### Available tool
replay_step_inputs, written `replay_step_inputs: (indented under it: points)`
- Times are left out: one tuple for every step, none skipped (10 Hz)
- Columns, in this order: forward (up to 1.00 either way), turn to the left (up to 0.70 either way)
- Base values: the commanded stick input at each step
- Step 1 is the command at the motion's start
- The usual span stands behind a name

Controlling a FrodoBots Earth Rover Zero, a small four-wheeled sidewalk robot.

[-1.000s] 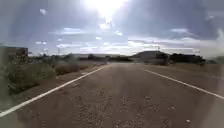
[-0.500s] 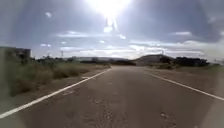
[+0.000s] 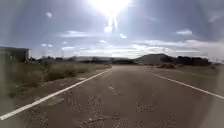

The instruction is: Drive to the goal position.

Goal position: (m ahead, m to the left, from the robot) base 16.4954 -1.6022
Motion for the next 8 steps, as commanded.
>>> replay_step_inputs:
  points:
    - [1.00,-0.17]
    - [1.00,-0.30]
    - [1.00,-0.18]
    - [1.00,-0.07]
    - [1.00,-0.03]
    - [1.00,0.00]
    - [1.00,0.00]
    - [1.00,0.00]
